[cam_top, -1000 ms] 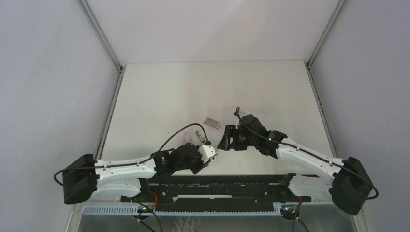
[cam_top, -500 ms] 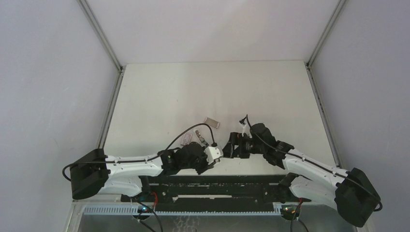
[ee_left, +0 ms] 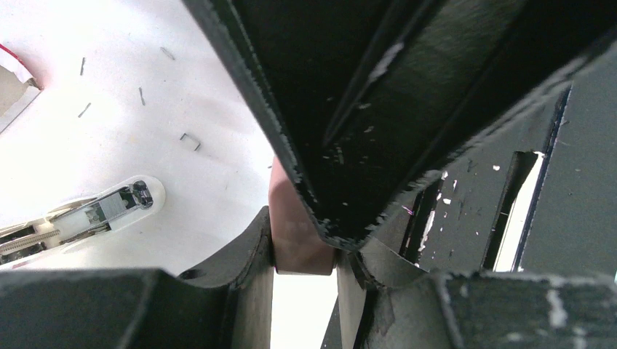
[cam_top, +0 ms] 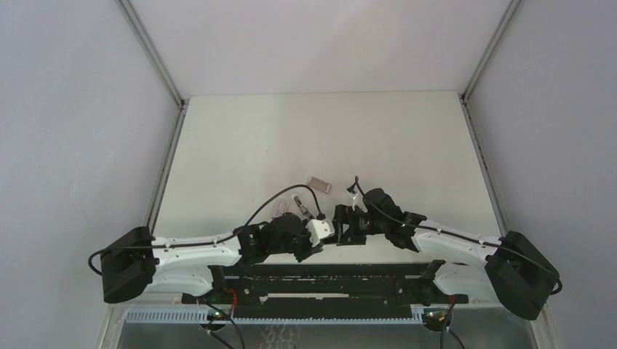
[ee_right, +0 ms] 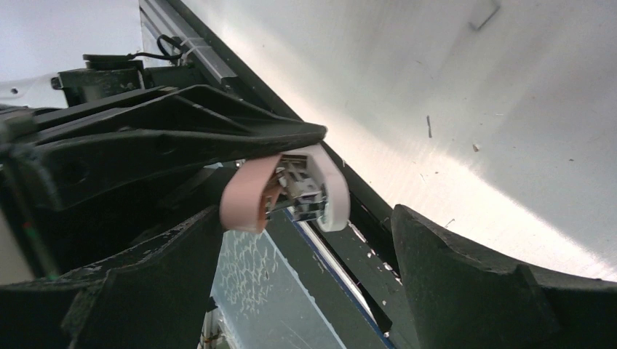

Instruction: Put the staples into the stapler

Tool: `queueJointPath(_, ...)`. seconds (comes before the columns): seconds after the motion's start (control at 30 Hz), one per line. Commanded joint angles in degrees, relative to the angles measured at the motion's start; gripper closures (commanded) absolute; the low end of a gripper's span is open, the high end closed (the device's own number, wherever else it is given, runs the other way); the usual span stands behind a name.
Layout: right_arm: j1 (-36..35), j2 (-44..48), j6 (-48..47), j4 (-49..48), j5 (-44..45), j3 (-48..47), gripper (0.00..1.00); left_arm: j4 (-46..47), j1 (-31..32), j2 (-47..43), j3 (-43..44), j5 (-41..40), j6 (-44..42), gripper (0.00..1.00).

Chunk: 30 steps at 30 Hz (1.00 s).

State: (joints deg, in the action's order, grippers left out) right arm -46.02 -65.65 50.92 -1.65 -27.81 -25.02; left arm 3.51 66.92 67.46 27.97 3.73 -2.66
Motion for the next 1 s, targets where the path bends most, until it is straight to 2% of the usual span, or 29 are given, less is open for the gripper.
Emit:
queueJointPath(0.0, -1.4, -1.7, 2.2, -5.4, -0.7, -2.3, 0.17, 2.1, 0.4, -2.3, 3.4, 0.6, -1.3, 1.00)
queueJointPath(0.1, -2.3, -3.6, 3.2, -7.5, -0.6, -2.8, 0.19, 2.3, 0.3, -3.1, 3.2, 0.6, -1.3, 1.00)
queueJointPath(0.4, -3.7, -7.9, 6.9, -13.4, -0.7, -3.2, 0.34, 3.6, 0.3, -4.2, 2.4, -0.8, 0.0, 1.00)
queueJointPath(0.6, -4.3, -8.9, 8.2, -15.9, -1.8, -3.2, 0.37, 5.5, 0.4, -4.2, 2.0, -2.7, 1.6, 1.00)
queueJointPath(0.67, -4.4, -8.6, 8.1, -15.6, -2.0, -3.2, 0.44, 5.6, 0.4, -4.2, 2.1, -3.0, 1.9, 1.00)
queueJointPath(0.7, -4.5, -8.5, 7.9, -15.4, -1.8, -3.2, 0.77, 5.6, 0.3, -4.2, 1.9, -3.3, 1.9, 1.00)
queueJointPath(0.73, -4.5, -8.3, 7.9, -14.7, -1.2, -3.2, 0.99, 5.6, 0.4, -4.3, 1.8, -3.5, 1.9, 1.00)
queueJointPath(0.97, -4.7, -7.8, 7.2, -13.9, 0.4, -3.3, 1.00, 5.4, 0.4, -4.9, 1.4, -4.3, 1.8, 1.00)
